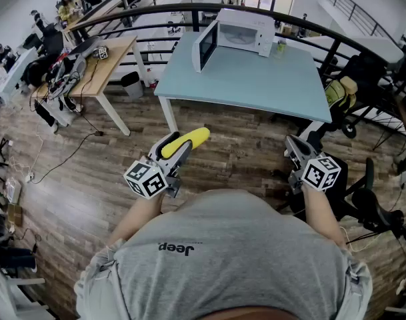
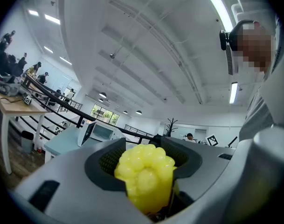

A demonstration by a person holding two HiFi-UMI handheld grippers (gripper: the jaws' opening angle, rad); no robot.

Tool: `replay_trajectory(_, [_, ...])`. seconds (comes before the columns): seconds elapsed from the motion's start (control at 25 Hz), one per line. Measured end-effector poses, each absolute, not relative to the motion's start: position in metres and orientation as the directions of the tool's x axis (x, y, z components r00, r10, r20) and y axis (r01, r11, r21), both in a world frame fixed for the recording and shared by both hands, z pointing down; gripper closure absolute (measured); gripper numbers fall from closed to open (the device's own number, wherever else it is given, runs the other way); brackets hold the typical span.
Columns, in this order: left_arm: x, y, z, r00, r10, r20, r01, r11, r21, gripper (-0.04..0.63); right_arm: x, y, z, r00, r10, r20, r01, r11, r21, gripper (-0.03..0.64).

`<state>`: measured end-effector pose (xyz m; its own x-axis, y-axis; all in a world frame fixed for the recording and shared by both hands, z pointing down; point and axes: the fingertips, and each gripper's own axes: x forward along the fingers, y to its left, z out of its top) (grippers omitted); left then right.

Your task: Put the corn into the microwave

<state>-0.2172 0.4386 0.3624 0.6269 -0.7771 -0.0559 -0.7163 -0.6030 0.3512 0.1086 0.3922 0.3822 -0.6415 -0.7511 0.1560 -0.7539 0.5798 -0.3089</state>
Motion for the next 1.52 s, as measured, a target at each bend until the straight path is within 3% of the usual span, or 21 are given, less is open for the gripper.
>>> replay_trajectory(0.76, [-0.173,0.436,0.354,0.626,-0.778,-0.058,-0.724,-0.607,0.329,0.348,0.149,0.387,0.375,-0.636,-0.758,0.145,-0.751,0.565,-0.343,0.600])
replay_trajectory(1.52, [-0.075,0.434,0.360,0.624,-0.780,-0.049,-0.729,-0.604,0.322,0.348,0.180,0.392,0.371,-0.717,-0.679,0.160,-0.687,0.649,-0.327,0.598])
